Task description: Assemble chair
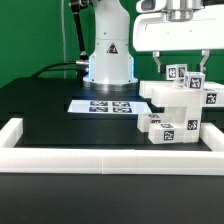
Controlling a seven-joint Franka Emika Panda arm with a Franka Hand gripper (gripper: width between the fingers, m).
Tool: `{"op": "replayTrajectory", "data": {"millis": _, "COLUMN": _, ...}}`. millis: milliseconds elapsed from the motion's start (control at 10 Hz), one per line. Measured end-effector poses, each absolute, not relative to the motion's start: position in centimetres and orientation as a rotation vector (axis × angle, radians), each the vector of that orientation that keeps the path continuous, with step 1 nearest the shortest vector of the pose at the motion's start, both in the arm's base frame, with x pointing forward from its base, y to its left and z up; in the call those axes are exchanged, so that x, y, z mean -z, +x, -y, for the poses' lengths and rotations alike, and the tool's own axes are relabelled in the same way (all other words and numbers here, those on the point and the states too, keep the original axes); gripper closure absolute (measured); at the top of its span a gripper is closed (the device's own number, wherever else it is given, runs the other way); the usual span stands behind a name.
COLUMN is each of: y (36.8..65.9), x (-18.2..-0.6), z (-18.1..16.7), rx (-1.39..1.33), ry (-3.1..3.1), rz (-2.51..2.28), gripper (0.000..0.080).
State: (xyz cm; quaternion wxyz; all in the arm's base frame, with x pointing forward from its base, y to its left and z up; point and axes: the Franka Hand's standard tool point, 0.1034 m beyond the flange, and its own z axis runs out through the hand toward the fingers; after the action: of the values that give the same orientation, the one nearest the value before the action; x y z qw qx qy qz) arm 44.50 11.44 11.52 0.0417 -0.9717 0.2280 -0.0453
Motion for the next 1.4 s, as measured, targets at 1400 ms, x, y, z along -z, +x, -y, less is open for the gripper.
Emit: {"op": "replayTrajectory", "data": {"millis": 1400, "y": 44.76, "x": -11.51, "z": -10.51, "rx": 0.181, "ry": -3.04, "rz": 0.639, "gripper": 0.015}}
